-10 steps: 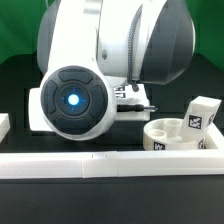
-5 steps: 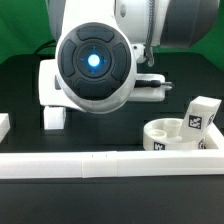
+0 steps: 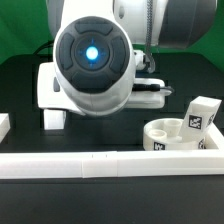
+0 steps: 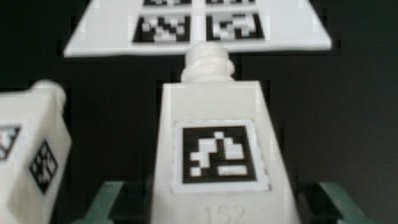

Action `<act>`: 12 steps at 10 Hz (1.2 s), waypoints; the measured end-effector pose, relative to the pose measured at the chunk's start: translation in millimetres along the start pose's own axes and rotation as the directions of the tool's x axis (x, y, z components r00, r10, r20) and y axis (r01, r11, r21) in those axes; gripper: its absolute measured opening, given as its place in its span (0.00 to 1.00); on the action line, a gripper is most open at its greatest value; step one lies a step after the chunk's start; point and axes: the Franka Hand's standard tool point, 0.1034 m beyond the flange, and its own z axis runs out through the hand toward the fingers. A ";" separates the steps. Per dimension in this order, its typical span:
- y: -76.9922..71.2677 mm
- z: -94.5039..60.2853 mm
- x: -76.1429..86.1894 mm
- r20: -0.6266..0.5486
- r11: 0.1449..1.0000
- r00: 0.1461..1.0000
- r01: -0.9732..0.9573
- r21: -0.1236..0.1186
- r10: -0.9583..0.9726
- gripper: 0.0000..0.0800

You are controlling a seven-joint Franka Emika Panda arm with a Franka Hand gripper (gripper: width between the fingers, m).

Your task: Assemble stool

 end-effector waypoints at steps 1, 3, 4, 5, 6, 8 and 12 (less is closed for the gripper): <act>-4.1 -3.5 -2.5 -0.059 1.000 0.998 -0.009 -0.002 0.008 0.42; -9.9 -12.3 -6.0 -0.229 1.000 0.973 -0.001 -0.001 0.001 0.42; -11.2 -15.6 -12.8 -0.265 1.000 0.964 -0.001 0.005 0.002 0.42; -13.4 -27.7 -17.3 -0.343 1.000 0.939 0.004 0.008 -0.001 0.42; -15.2 -34.3 -25.9 -0.401 1.000 0.916 0.009 0.012 -0.004 0.42; -14.3 -40.2 -14.8 -0.539 1.000 0.842 0.009 0.010 -0.002 0.42; -25.8 -53.4 -29.0 -0.730 0.999 0.683 -0.004 0.034 0.028 0.42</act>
Offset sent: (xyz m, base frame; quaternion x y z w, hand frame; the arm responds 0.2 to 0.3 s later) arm -0.0069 0.0097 0.0239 0.0113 0.1069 0.0231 0.9939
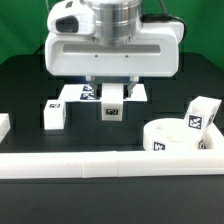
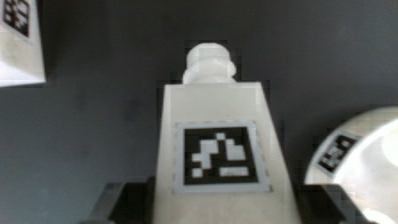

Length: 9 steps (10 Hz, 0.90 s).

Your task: Assemble stool

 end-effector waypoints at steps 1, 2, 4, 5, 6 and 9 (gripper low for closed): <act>-8.9 -15.5 0.2 -0.058 1.000 0.998 0.005 0.011 -0.004 0.42; -16.6 -30.4 5.8 -0.137 1.000 0.991 0.016 0.020 -0.013 0.42; -17.9 -33.2 12.9 -0.276 1.000 0.961 0.022 0.021 -0.015 0.42; -17.8 -32.6 15.0 -0.332 1.000 0.943 0.023 0.019 -0.016 0.42; -17.8 -33.1 18.2 -0.403 1.000 0.915 0.025 0.015 -0.017 0.42; -41.3 -41.9 21.3 -0.532 0.998 0.846 0.058 0.024 -0.036 0.42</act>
Offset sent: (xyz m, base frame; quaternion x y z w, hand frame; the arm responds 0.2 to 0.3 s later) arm 0.0000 0.0000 0.0000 0.0000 0.1938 0.0000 0.9810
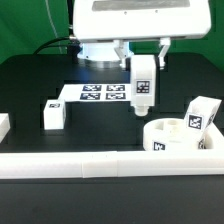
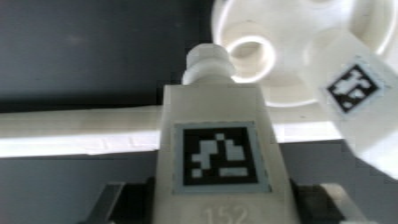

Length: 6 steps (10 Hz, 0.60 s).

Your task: Assemble stool

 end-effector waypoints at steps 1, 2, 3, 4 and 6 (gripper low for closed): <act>-8.7 -3.2 10.5 0.005 1.000 1.000 0.016 0.012 -0.016 0.42; -7.7 -2.8 11.4 0.000 1.000 1.000 0.017 0.011 -0.017 0.42; -8.1 -2.2 10.6 0.002 1.000 1.000 0.017 0.011 -0.017 0.42; -8.1 -2.2 10.6 0.002 1.000 1.000 0.018 0.011 -0.018 0.42; -9.4 2.4 9.4 -0.040 1.000 0.999 0.022 0.008 -0.022 0.42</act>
Offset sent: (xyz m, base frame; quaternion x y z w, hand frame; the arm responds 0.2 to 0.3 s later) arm 0.0000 0.0000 0.0000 0.0000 0.0000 0.0000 1.0000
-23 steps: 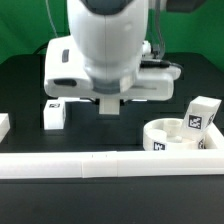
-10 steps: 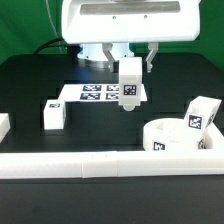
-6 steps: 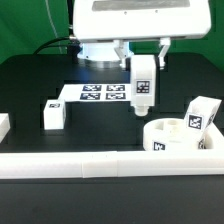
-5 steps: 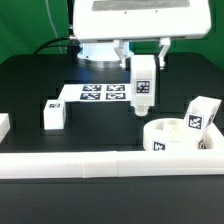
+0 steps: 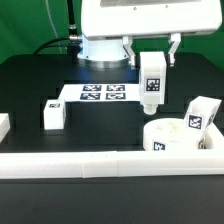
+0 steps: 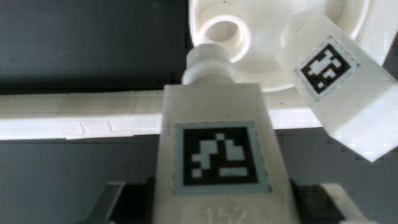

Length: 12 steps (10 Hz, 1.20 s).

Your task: Assemble stool

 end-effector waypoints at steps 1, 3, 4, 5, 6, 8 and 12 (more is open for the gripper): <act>-4.5 5.7 -4.8 -0.002 1.000 1.000 0.007 0.001 -0.007 0.42; -6.7 12.6 -5.8 -0.087 1.000 0.996 0.019 -0.004 -0.019 0.42; -8.2 15.9 -7.6 -0.082 1.000 0.996 0.023 -0.003 -0.023 0.42; -8.1 17.9 -8.2 -0.080 1.000 0.997 0.024 -0.004 -0.024 0.42; -6.9 20.9 -8.7 -0.077 0.999 0.996 0.035 -0.007 -0.035 0.42; -7.1 25.2 -9.5 -0.072 0.999 0.996 0.042 -0.009 -0.043 0.42; -10.2 28.9 -15.7 -0.061 0.999 0.997 0.047 -0.006 -0.048 0.42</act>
Offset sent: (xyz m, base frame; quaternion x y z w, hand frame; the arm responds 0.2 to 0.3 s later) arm 0.0032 0.0084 -0.0095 0.0038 0.0237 -0.0020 0.9997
